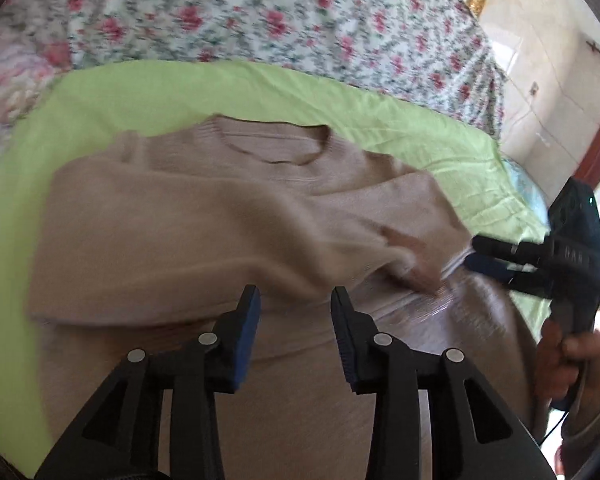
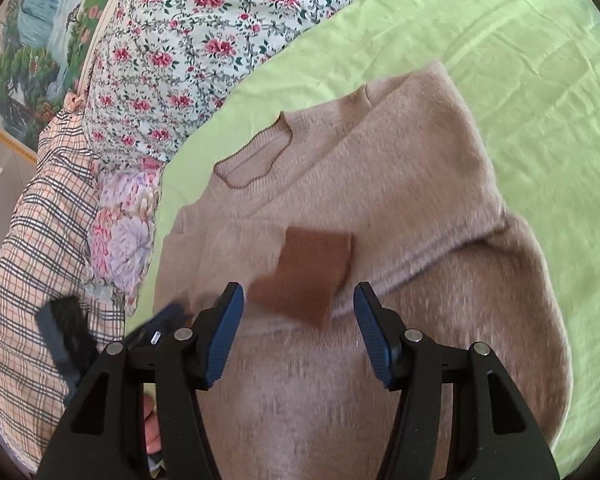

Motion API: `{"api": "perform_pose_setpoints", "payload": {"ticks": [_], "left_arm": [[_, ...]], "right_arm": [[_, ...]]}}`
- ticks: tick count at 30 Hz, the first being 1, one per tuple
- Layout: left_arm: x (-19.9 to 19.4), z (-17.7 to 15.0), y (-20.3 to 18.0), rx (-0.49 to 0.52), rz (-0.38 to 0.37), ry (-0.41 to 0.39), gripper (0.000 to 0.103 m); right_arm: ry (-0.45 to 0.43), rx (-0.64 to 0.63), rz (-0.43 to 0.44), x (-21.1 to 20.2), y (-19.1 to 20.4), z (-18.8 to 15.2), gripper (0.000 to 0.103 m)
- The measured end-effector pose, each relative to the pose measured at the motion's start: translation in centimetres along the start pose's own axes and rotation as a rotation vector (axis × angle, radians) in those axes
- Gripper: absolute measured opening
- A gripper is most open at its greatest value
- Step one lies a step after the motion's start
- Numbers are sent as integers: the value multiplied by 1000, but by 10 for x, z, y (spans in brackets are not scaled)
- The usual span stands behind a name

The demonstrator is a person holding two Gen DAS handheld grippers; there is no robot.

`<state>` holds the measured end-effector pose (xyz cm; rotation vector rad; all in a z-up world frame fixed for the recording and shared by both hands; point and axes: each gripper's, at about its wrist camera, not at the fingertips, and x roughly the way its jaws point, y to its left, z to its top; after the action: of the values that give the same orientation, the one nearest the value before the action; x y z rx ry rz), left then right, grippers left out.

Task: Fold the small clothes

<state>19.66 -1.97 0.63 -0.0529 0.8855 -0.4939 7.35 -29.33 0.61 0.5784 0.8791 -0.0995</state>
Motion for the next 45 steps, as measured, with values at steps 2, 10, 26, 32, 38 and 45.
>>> {"api": "perform_pose_setpoints", "payload": {"ticks": [2,10,26,32,38,45], "left_arm": [[-16,-9,28,-22,108,-13,42],[-3,-19,126,-196,338,88,43],[-23,-14,133,-348,432,-105,31],[-27,-29,148,-409,366,-49,31],[-56,-20,161,-376,148,-59,57],[0,21,198,-356,178,55,67]], "right_arm": [[8,-29,-35,8,0,7,62],[178,-140,-72,70,16,14,35],[15,-224,-132,19,5,40,10],[65,-243,-148,38,-6,25,10],[79,-265,-138,36,-7,23,10],[75,-282,-165,41,1,27,11]]}}
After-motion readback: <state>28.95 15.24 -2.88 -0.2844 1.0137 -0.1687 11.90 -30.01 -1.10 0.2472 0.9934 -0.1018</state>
